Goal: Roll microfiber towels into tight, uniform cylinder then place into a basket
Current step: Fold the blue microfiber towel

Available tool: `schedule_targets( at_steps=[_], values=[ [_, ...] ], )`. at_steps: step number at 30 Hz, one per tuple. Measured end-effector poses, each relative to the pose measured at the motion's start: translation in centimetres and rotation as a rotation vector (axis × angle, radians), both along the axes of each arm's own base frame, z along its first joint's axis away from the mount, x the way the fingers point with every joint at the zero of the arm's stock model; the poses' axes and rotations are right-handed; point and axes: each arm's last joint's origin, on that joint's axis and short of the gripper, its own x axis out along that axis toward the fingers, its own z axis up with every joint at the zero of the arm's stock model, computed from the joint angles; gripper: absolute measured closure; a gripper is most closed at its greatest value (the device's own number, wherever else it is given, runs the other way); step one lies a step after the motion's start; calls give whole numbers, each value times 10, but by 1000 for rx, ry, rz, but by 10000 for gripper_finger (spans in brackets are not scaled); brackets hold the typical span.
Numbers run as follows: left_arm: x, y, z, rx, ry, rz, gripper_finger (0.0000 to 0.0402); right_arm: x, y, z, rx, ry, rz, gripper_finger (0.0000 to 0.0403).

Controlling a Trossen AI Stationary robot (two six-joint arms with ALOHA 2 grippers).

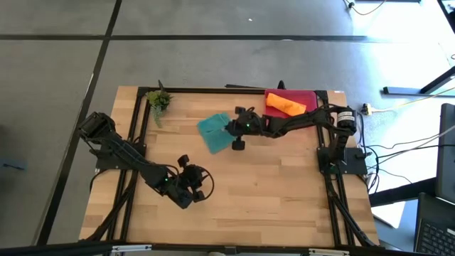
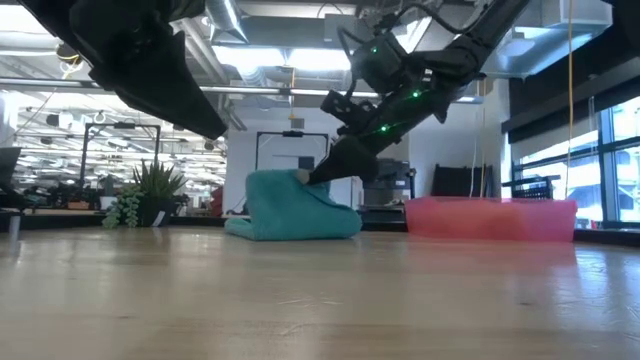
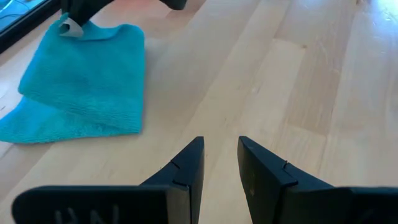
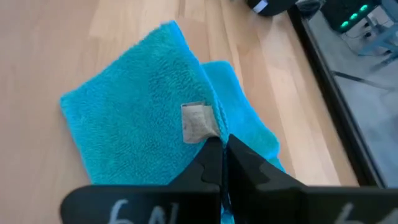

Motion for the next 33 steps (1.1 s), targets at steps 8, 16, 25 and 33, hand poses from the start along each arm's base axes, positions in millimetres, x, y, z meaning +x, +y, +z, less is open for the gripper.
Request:
schedule_targets(
  at_steps=[8,16,25,33],
  values=[
    [0,0,0,0,1,0,314,2,-3,4,-6,-44,1,387],
    [0,0,0,0,1,0,314,1,-6,3,-5,-37,-8,350],
    [0,0,0,-6,3,-3,314,1,-6,4,-6,-42,-8,278],
    [0,0,0,-8,3,-2,314,-2,1,-3,88,15,107,245]
  ],
)
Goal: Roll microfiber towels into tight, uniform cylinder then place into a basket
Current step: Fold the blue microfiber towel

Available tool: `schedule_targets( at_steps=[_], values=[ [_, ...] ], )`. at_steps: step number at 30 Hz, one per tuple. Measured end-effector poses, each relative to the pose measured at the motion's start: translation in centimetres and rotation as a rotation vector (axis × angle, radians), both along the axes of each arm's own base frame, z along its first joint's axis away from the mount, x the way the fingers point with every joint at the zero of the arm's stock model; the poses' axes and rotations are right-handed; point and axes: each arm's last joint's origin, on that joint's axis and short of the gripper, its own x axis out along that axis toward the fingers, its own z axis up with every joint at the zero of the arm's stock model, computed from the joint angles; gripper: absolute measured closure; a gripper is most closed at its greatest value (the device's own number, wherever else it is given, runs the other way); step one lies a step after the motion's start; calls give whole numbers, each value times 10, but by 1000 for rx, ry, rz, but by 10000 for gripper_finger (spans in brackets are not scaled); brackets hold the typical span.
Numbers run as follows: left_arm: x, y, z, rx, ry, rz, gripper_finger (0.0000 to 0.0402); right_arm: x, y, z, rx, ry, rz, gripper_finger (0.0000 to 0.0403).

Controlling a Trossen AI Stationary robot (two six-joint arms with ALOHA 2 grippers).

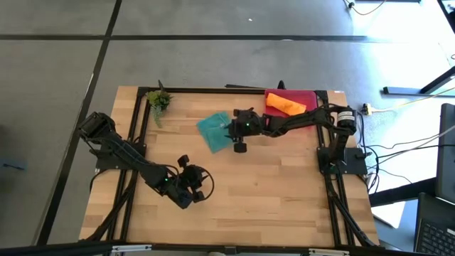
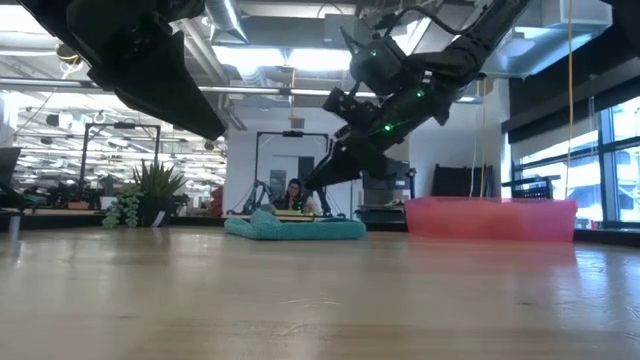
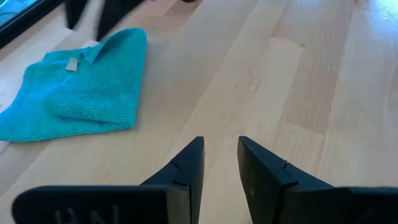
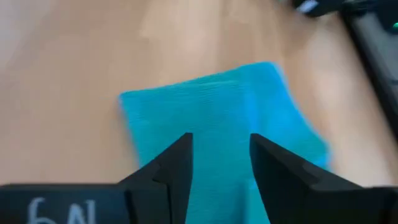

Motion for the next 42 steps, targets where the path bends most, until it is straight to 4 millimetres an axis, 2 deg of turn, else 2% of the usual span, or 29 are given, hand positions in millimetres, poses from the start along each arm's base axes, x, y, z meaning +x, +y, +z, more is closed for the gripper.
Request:
schedule_targets(
  at_steps=[9,13,21,27,32,37,42],
  values=[
    [0,0,0,-4,-3,2,314,2,2,-37,88,103,-33,243],
    [0,0,0,-4,-2,2,314,3,4,-46,97,128,-33,243],
    [0,0,0,-4,-2,2,314,5,20,-54,260,158,-17,243],
    [0,0,0,-4,-2,2,314,9,53,-53,411,160,-5,243],
    [0,-1,-1,-27,14,-15,314,10,87,-53,450,175,45,243],
    [0,0,-1,-90,1,25,314,8,104,-45,317,172,91,243],
    [-1,11,-5,-218,-34,214,314,9,110,-11,195,53,83,243]
  ],
)
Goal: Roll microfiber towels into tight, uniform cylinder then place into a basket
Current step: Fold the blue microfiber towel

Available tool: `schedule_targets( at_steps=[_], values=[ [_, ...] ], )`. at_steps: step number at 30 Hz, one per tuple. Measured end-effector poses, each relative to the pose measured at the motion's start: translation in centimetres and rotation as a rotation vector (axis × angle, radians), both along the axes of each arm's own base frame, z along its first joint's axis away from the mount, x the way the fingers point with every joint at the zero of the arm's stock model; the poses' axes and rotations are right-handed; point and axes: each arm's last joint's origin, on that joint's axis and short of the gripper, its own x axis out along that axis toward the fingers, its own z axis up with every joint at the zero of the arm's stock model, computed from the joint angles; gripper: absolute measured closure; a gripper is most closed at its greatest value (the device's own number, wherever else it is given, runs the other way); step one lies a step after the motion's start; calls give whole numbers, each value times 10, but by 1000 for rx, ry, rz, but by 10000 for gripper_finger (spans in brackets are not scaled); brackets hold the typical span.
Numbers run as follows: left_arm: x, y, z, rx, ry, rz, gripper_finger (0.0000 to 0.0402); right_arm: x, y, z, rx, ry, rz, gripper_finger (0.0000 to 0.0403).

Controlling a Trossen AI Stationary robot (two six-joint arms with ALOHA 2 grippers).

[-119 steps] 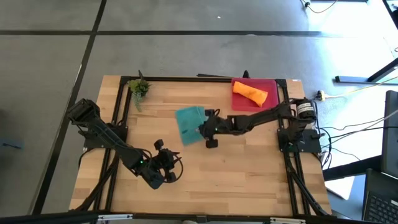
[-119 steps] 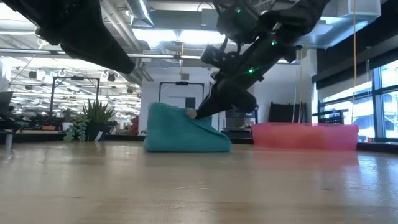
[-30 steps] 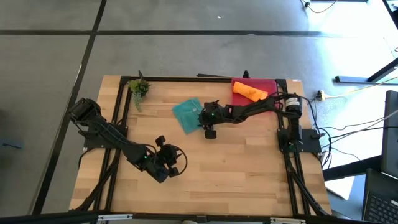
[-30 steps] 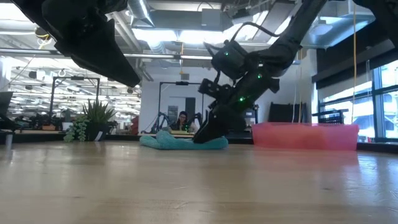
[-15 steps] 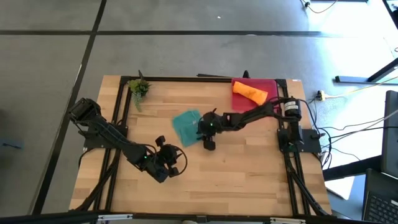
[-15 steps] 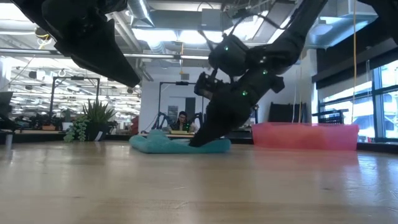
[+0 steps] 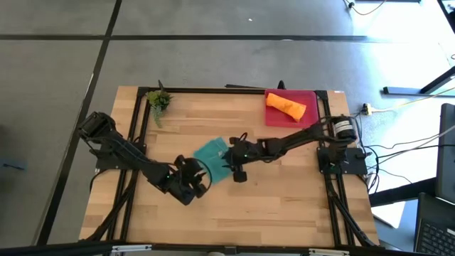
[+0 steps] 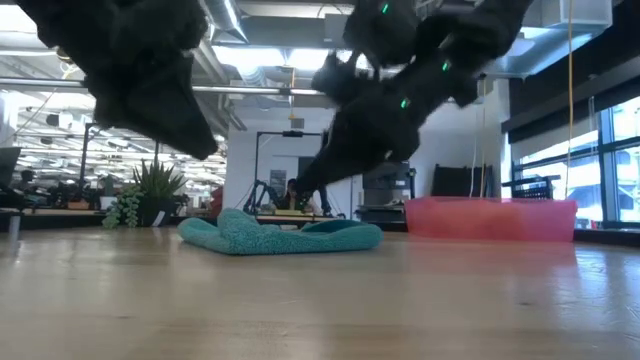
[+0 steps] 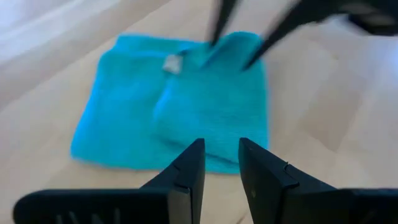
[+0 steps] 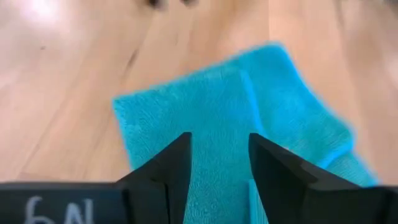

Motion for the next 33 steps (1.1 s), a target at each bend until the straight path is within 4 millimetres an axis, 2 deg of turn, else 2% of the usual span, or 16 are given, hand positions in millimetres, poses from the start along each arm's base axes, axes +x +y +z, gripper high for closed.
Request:
schedule_targets(
  at_steps=[6,15,19,26,33],
  values=[
    [5,17,-8,-128,-74,176,314,-6,8,26,-80,-60,5,243],
    [13,49,-16,-183,-45,269,314,-10,26,25,-122,-45,82,244],
    [14,59,-20,-177,-4,247,314,-10,27,25,-142,-47,98,243],
    [21,71,-22,-148,74,97,314,-8,22,27,-158,-63,95,244],
    [24,83,-23,-190,108,74,314,-8,20,27,-158,-68,91,244]
  ],
)
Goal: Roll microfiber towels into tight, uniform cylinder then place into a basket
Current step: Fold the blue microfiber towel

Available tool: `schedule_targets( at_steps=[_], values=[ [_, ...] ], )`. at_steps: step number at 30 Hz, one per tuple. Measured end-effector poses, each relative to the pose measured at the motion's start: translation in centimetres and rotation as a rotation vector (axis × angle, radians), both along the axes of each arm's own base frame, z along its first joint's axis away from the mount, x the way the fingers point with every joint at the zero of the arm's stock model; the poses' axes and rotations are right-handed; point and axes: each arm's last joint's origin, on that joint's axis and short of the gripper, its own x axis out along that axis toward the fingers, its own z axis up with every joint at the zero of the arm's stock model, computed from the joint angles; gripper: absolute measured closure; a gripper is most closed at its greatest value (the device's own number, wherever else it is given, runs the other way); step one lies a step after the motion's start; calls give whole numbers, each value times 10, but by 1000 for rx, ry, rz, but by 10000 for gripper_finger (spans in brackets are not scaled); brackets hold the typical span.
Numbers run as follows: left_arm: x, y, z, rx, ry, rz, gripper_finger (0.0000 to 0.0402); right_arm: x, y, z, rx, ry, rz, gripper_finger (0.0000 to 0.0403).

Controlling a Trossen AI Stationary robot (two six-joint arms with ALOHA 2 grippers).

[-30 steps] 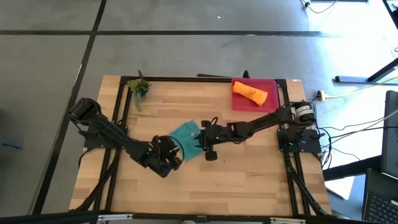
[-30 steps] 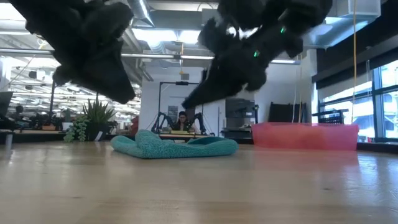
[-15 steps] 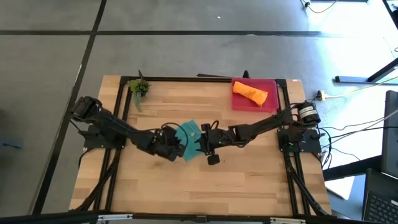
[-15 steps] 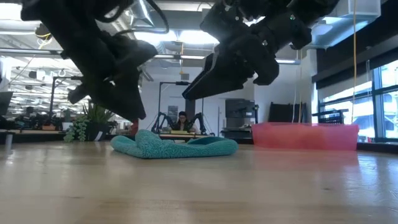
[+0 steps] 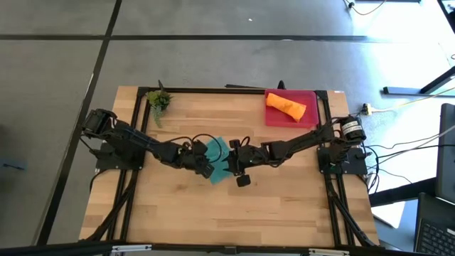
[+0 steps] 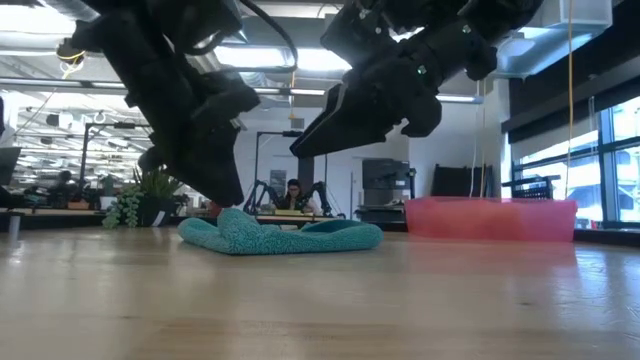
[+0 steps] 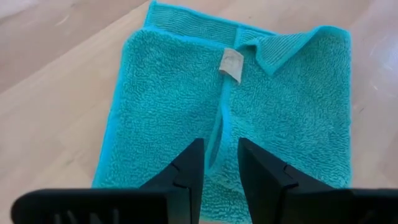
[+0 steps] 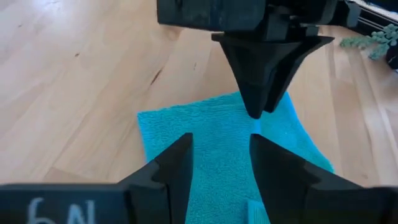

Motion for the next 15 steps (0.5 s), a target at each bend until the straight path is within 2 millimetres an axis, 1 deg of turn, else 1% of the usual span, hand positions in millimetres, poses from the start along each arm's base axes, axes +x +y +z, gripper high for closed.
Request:
schedule_targets(
  at_steps=[6,15],
  values=[
    [2,-1,0,-18,14,-87,314,0,0,0,0,0,0,244],
    [2,3,0,17,36,-125,314,0,0,0,3,1,-2,244]
  ],
)
